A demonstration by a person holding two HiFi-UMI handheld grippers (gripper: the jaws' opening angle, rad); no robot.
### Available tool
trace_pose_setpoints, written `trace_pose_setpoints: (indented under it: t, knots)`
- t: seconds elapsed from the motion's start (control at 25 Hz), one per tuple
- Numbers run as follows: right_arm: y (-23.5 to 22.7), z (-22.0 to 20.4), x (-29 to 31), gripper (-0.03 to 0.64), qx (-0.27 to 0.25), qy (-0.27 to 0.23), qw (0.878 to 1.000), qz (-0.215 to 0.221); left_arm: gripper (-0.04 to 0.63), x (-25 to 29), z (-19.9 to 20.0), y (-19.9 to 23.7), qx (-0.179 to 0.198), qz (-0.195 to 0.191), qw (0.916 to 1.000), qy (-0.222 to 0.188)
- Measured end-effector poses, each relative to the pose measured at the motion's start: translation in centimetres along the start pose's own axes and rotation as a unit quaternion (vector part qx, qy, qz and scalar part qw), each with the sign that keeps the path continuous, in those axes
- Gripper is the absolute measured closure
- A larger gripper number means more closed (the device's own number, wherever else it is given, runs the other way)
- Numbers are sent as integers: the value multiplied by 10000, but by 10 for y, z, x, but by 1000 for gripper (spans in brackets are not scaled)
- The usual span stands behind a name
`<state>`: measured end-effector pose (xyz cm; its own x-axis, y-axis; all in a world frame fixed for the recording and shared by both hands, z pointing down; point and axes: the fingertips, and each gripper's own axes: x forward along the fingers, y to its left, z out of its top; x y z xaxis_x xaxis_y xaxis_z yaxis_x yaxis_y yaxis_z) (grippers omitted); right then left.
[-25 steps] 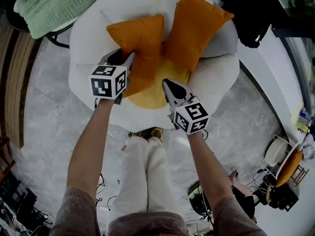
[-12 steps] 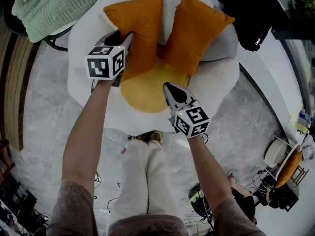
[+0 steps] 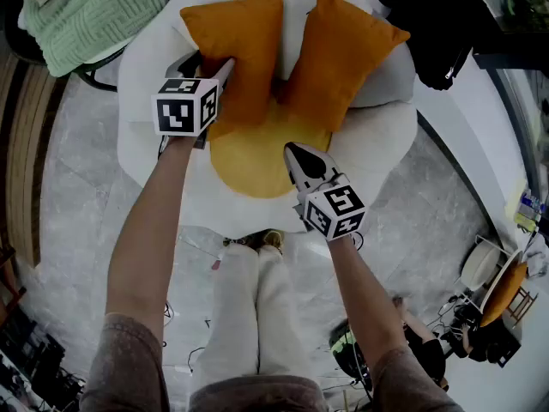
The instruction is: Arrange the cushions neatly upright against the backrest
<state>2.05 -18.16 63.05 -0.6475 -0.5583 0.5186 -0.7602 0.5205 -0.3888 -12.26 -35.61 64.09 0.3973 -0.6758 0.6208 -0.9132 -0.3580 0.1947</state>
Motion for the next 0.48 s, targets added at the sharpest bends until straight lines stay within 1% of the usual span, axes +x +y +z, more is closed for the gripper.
trace_pose_setpoints:
  t: [0.12,0.32,0.48]
  knots:
    - [3,3,1,598,-28,-9,10000,16,309,-2,-1,5,100,148,9998,-14]
    - [4,10,1,597,-58,-33,10000,1,255,-10,-2,9,270,406,9987,-150]
    - [7,14,-2,598,-77,-48,10000,4,235,-21,-5,16,285,584,9978,-145]
